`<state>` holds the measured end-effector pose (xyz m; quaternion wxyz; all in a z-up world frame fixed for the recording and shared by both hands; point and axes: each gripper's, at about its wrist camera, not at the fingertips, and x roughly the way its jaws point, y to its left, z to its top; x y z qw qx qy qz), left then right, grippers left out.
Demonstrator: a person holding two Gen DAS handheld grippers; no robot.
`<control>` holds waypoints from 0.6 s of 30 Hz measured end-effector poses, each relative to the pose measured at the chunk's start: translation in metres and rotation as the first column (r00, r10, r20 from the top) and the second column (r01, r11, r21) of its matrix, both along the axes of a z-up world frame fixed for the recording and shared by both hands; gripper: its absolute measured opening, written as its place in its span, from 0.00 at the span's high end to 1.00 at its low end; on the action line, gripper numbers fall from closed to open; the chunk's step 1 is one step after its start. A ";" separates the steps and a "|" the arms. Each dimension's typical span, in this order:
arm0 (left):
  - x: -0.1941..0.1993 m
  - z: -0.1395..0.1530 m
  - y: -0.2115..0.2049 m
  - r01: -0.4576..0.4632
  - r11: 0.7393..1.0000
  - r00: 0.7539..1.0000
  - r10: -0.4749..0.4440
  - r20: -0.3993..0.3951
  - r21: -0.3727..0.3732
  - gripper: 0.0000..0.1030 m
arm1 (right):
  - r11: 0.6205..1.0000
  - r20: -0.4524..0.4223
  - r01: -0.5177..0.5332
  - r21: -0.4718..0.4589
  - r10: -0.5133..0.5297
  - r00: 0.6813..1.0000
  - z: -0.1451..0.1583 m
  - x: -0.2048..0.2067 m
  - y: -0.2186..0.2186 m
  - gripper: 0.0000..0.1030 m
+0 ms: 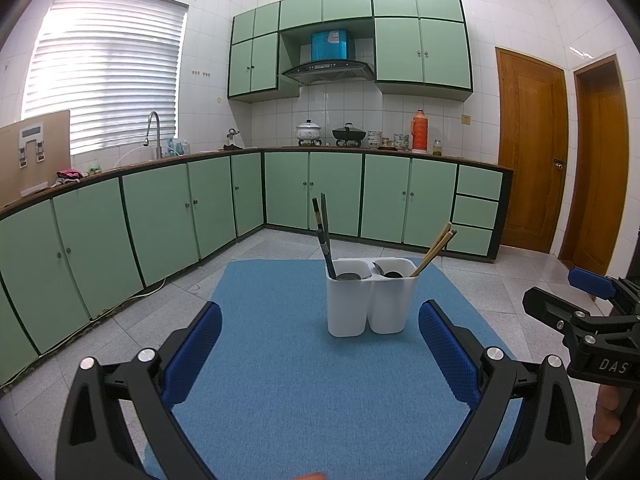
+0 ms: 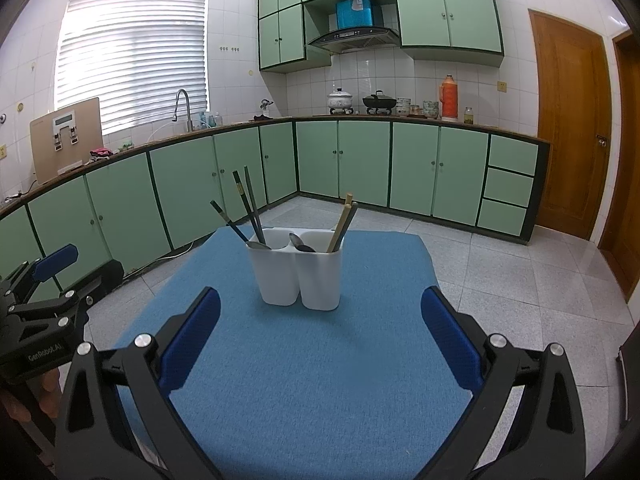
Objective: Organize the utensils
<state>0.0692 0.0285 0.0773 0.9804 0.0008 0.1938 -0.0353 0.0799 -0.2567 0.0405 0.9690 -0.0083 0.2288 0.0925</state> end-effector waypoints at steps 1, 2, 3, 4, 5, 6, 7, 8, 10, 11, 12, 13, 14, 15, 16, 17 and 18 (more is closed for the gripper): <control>0.000 0.000 0.000 -0.001 1.000 1.000 0.001 0.000 0.000 0.06 | 1.000 0.000 0.000 0.000 0.000 1.000 0.000 0.000 0.000 0.05; -0.001 0.000 0.000 -0.001 1.000 1.000 0.001 0.000 0.000 0.06 | 1.000 0.000 -0.001 0.000 0.001 1.000 0.000 0.000 0.000 0.05; -0.001 0.000 0.001 -0.001 1.000 1.000 0.001 0.000 0.000 0.06 | 1.000 0.000 0.000 -0.001 0.000 1.000 0.000 0.000 0.000 0.05; -0.001 0.000 0.000 -0.001 1.000 1.000 0.001 0.000 0.000 0.06 | 1.000 -0.001 -0.001 -0.001 0.001 1.000 0.000 0.000 0.001 0.05; -0.001 0.000 0.000 -0.001 1.000 1.000 0.001 0.000 0.000 0.06 | 1.000 -0.001 -0.001 0.000 0.001 1.000 0.000 0.000 0.000 0.05; -0.001 0.000 0.000 -0.001 1.000 1.000 0.001 0.000 0.001 0.06 | 1.000 -0.001 -0.001 0.000 0.001 1.000 0.000 0.000 0.000 0.05; -0.001 0.000 0.000 -0.001 1.000 1.000 0.001 0.001 0.001 0.06 | 1.000 -0.001 0.000 0.000 0.000 1.000 0.000 0.000 0.000 0.05; -0.001 0.000 0.000 -0.001 1.000 1.000 0.001 0.001 0.001 0.06 | 1.000 -0.001 0.000 0.000 0.000 1.000 0.000 0.000 0.000 0.05; 0.000 0.000 0.001 -0.001 1.000 1.000 0.001 0.001 0.000 0.06 | 1.000 0.000 0.000 0.000 0.000 1.000 0.000 0.000 0.000 0.05; 0.000 0.000 0.001 -0.002 1.000 1.000 0.002 0.001 0.001 0.06 | 1.000 0.000 0.000 0.000 0.000 1.000 0.000 0.000 0.000 0.05; 0.000 0.000 0.001 -0.003 1.000 1.000 0.003 0.001 0.002 0.06 | 1.000 -0.001 0.000 0.000 0.000 1.000 0.000 0.000 0.001 0.05; 0.000 0.000 0.001 -0.003 1.000 1.000 0.003 0.002 0.002 0.06 | 1.000 -0.002 0.001 0.000 -0.001 1.000 0.000 0.000 0.000 0.05; -0.001 -0.001 0.002 -0.003 1.000 1.000 0.003 0.001 0.002 0.06 | 1.000 -0.002 0.001 0.000 -0.001 1.000 0.000 0.000 0.000 0.05; 0.000 -0.001 0.003 -0.004 1.000 1.000 0.004 0.001 0.000 0.06 | 1.000 -0.003 0.000 0.000 0.000 1.000 -0.002 -0.001 0.001 0.05; 0.000 -0.002 0.003 -0.005 1.000 1.000 0.005 0.000 0.000 0.06 | 1.000 -0.004 0.002 0.000 -0.002 1.000 -0.003 -0.001 0.002 0.05; 0.000 -0.002 0.003 -0.005 1.000 1.000 0.005 0.000 -0.001 0.06 | 1.000 -0.004 0.002 0.001 -0.002 1.000 -0.004 -0.001 0.003 0.05; -0.001 -0.003 0.003 -0.005 1.000 1.000 0.005 0.000 -0.002 0.06 | 1.000 -0.005 0.001 0.002 -0.001 1.000 -0.005 -0.001 0.002 0.05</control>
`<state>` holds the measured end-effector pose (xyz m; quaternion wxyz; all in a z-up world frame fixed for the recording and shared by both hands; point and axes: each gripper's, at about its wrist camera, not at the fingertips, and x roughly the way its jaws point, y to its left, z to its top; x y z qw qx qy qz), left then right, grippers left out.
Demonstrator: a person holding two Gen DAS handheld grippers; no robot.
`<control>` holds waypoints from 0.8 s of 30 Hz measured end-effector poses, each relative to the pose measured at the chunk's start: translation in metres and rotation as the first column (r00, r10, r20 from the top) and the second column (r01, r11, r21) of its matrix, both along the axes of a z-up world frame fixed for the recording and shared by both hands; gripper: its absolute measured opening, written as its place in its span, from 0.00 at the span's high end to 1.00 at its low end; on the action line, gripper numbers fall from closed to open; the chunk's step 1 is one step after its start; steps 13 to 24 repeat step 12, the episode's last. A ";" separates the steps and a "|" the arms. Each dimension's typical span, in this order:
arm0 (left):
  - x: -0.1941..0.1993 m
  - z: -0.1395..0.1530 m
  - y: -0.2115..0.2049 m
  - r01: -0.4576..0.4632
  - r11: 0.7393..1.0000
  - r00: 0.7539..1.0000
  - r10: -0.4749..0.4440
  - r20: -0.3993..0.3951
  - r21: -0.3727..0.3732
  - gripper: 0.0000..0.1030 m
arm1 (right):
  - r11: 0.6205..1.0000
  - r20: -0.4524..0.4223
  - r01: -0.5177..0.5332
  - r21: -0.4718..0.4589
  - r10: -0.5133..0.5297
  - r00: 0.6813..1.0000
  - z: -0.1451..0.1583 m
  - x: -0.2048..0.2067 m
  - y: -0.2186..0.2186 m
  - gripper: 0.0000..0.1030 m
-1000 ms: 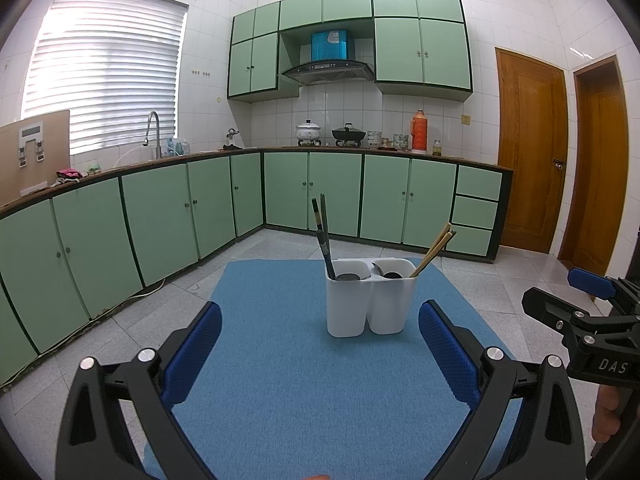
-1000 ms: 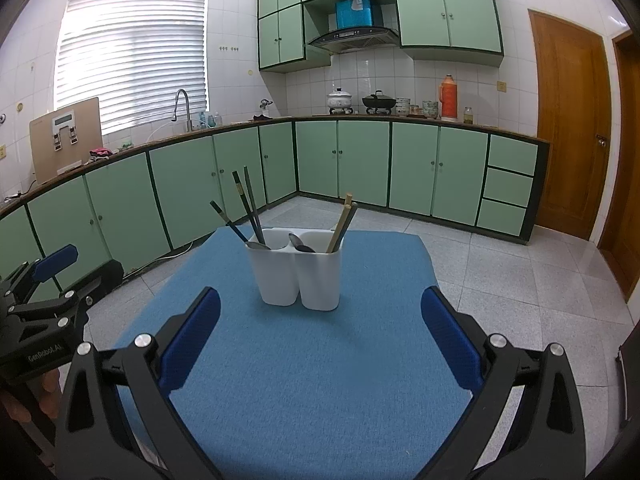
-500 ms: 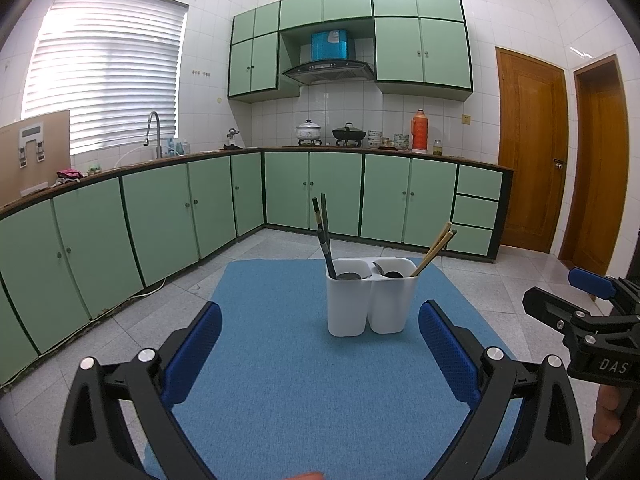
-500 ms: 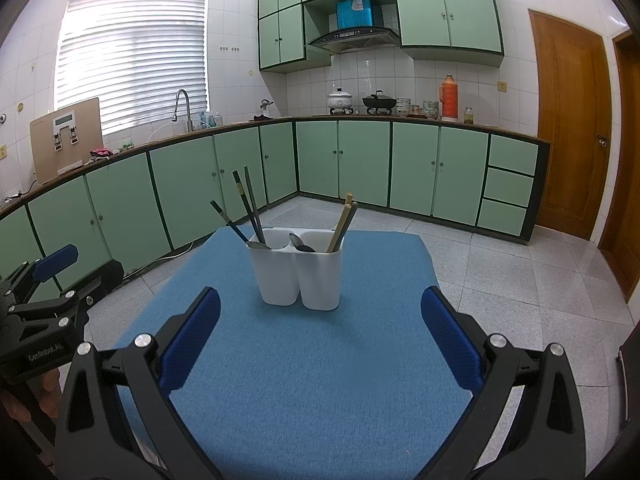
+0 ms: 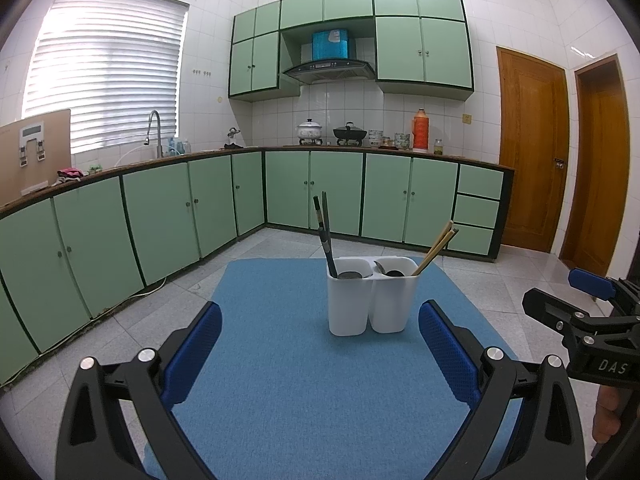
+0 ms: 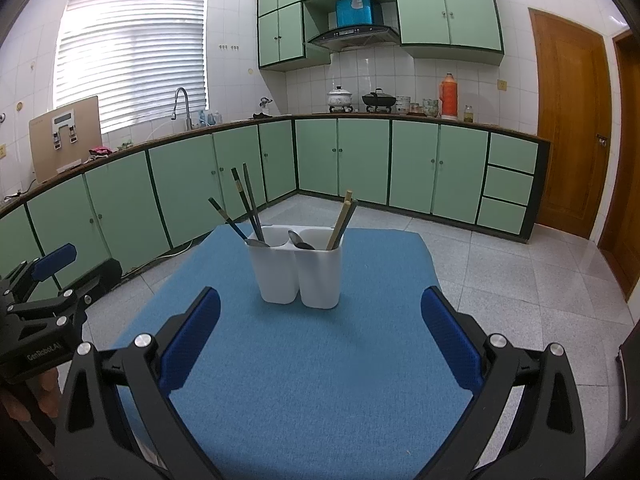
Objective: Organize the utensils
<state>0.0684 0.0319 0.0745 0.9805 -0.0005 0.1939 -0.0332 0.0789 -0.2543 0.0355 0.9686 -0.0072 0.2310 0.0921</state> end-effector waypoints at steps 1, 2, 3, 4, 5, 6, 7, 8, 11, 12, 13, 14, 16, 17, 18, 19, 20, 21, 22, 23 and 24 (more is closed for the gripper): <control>0.000 0.000 -0.001 0.000 1.000 1.000 0.000 0.000 0.000 0.06 | 1.000 0.000 0.000 -0.001 0.000 1.000 0.000 0.000 0.000 0.05; 0.000 0.000 -0.001 0.000 1.000 1.000 0.000 0.000 0.000 0.06 | 1.000 0.001 0.000 -0.002 0.000 1.000 0.000 0.000 0.001 0.05; 0.000 0.000 0.000 0.000 1.000 1.000 0.000 0.000 0.000 0.06 | 1.000 0.000 0.000 -0.001 0.000 1.000 0.000 0.000 0.000 0.05; 0.000 -0.001 -0.001 0.000 1.000 1.000 0.000 0.000 0.001 0.06 | 1.000 0.000 -0.001 -0.001 0.001 1.000 0.000 0.000 0.001 0.05; 0.000 -0.001 -0.001 0.000 1.000 1.000 0.000 0.000 0.001 0.06 | 1.000 0.001 0.000 -0.001 0.000 1.000 0.000 0.000 0.000 0.05; 0.000 -0.001 -0.001 0.001 1.000 1.000 -0.001 -0.001 0.001 0.06 | 1.000 0.001 0.000 0.000 0.000 1.000 0.000 0.000 0.001 0.05; 0.000 -0.001 0.000 0.001 1.000 1.000 -0.001 -0.001 0.001 0.06 | 1.000 0.000 0.000 0.000 0.000 1.000 0.000 0.000 0.001 0.05; 0.000 0.000 -0.001 0.000 1.000 1.000 0.000 0.000 0.001 0.06 | 1.000 0.000 0.000 0.000 0.000 1.000 0.000 0.000 0.000 0.05; 0.000 0.000 -0.001 0.000 1.000 1.000 0.000 0.000 0.000 0.06 | 1.000 0.000 0.000 -0.001 0.000 1.000 0.000 0.000 0.000 0.05; 0.000 0.000 0.000 0.000 1.000 1.000 0.000 0.001 0.001 0.06 | 1.000 0.000 0.000 0.000 0.000 1.000 0.000 0.000 0.000 0.05; 0.000 0.000 0.000 0.000 1.000 1.000 0.000 0.001 0.001 0.06 | 1.000 0.000 0.000 0.000 0.000 1.000 0.000 0.000 0.000 0.05; 0.000 0.000 0.000 0.000 1.000 1.000 0.000 0.001 0.001 0.06 | 1.000 0.000 0.000 0.000 0.000 1.000 0.000 0.000 0.000 0.05; 0.000 0.000 0.000 0.000 1.000 1.000 0.000 0.001 0.001 0.06 | 1.000 0.000 0.000 0.000 0.000 1.000 0.000 0.000 0.000 0.05; 0.000 0.000 0.000 0.000 1.000 1.000 0.000 0.001 0.001 0.06 | 1.000 0.000 0.000 0.000 0.000 1.000 0.000 0.000 0.000 0.05; 0.000 0.000 0.000 0.000 1.000 1.000 0.000 0.001 0.001 0.06 | 1.000 0.000 0.000 0.000 0.000 1.000 0.000 0.000 0.000 0.05; 0.000 0.000 0.000 0.000 1.000 1.000 0.000 0.001 0.001 0.06 | 1.000 0.000 0.000 0.000 0.000 1.000 0.000 0.000 0.000 0.05; 0.000 0.000 0.000 0.000 1.000 1.000 0.000 0.001 0.001 0.06 | 1.000 0.000 0.000 0.000 0.000 1.000 0.000 0.000 0.000 0.05; 0.000 0.000 0.000 0.000 1.000 1.000 0.000 0.001 0.001 0.06 | 1.000 0.000 0.000 0.000 0.000 1.000 0.000 0.000 0.000 0.05; 0.000 0.000 0.000 0.000 1.000 1.000 0.000 0.001 0.001 0.06 | 1.000 0.000 0.000 0.000 0.000 1.000 0.000 0.000 0.000 0.05; 0.000 0.000 0.000 0.000 1.000 1.000 0.000 0.001 0.001 0.06 | 1.000 0.000 0.000 0.000 0.000 1.000 0.000 0.000 0.000 0.05; 0.000 0.000 0.000 0.000 1.000 1.000 0.000 0.001 0.001 0.06 | 1.000 0.000 0.000 0.000 0.000 1.000 0.000 0.000 0.000 0.05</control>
